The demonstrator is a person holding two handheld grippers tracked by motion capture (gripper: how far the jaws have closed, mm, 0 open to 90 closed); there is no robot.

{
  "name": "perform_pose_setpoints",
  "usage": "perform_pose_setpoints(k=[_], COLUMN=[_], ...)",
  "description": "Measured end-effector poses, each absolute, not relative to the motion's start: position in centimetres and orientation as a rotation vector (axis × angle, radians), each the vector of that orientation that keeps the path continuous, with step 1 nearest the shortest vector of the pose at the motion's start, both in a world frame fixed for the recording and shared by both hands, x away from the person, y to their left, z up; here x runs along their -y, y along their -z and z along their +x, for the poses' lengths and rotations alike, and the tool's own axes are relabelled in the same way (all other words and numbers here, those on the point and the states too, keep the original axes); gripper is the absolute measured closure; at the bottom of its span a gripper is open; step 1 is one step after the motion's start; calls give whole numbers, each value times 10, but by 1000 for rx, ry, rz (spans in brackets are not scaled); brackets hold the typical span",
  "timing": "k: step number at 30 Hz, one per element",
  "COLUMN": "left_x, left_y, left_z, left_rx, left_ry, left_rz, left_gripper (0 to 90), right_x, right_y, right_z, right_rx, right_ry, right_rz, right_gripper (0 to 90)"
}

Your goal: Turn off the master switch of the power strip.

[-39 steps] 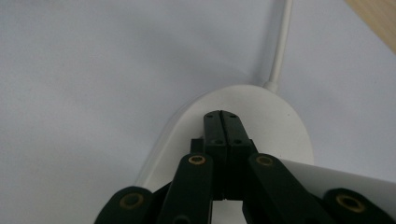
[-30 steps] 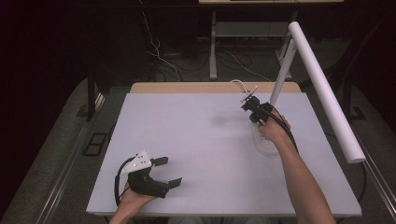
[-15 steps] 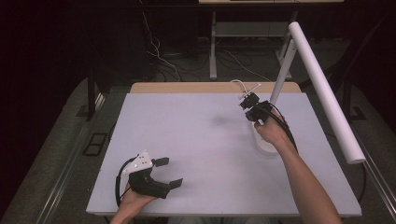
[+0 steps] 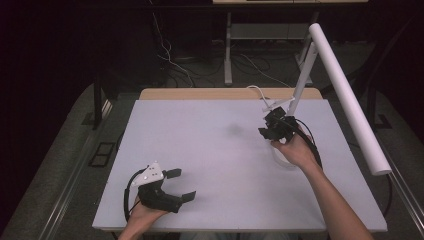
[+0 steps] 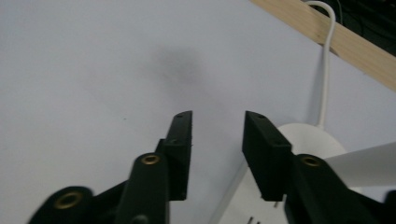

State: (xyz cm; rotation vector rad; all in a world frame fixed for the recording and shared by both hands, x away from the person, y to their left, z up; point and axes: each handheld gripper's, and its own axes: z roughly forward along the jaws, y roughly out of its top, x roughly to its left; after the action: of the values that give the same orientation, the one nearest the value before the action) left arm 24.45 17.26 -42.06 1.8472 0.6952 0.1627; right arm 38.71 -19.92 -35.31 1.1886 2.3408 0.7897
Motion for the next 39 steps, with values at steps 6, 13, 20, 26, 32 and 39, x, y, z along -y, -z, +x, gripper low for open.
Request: perform_pose_setpoints(k=[6,13,20,26,32,39], left_x=[-172,-172,-172,-172,-172,-172], left_y=[421,421,421,421,421,421], left_z=[245,245,245,245,245,246], left_rx=[-693,-697,-703,-700,-700,-696], left_ry=[-160,-159,-158,-156,-156,-158], left_rz=[1849,1846,1837,1839,1842,1847], left_gripper=[59,59,59,59,59,59], right_x=[208,218,231,244,257,267], right_y=[356,356,357,364,373,386], right_z=[370,350,332,315,300,283], right_rx=[-2328,-2333,-2335,-2312,-2305,-2307], right_ry=[-870,-953,-1065,-1139,-1189,-1225], right_rz=[1219,1209,1237,1257,1243,1253], right_gripper=[389,117,2,2,2,2])
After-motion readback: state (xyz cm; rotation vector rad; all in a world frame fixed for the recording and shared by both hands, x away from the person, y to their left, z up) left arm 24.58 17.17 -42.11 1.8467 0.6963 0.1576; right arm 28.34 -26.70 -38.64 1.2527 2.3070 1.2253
